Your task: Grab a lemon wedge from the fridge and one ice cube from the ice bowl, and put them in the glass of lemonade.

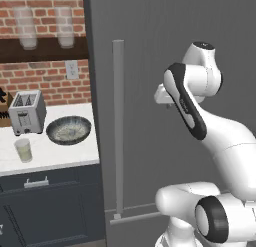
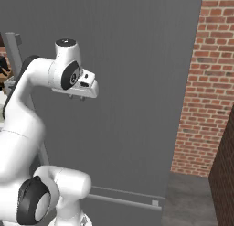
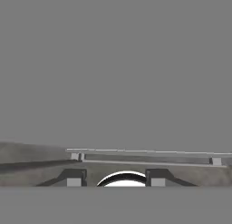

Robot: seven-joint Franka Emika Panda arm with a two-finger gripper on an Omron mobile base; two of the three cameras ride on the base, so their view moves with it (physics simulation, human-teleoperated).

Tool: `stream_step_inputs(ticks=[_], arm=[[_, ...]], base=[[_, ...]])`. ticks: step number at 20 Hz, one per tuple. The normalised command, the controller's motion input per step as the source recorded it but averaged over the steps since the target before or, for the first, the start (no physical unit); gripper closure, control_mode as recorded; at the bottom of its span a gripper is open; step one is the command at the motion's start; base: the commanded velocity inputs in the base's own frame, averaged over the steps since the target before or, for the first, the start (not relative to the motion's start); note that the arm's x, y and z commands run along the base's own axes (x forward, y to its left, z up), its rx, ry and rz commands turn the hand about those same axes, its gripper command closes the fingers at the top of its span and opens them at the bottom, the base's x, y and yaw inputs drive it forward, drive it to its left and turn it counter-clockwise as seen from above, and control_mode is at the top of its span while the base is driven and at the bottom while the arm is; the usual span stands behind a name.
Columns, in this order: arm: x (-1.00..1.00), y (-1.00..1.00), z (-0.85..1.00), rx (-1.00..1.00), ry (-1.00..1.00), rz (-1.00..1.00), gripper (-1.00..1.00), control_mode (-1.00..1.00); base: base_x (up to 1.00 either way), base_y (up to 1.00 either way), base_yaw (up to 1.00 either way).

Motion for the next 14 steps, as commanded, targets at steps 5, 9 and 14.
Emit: stream_step_inputs(ticks=[5, 9, 14], arm=[[-0.56, -0.06, -0.1, 0.0, -0.01, -0.01, -1.0, -1.0], [-0.74, -0.16, -0.3, 0.0, 0.0, -0.02, -1.0, -1.0], [-0.63, -0.18, -0.37, 0.0, 0.04, -0.02, -1.0, -1.0]], base=[[0.0, 0.0, 0.0], [0.0, 0.0, 0.0], [0.0, 0.0, 0.0]])
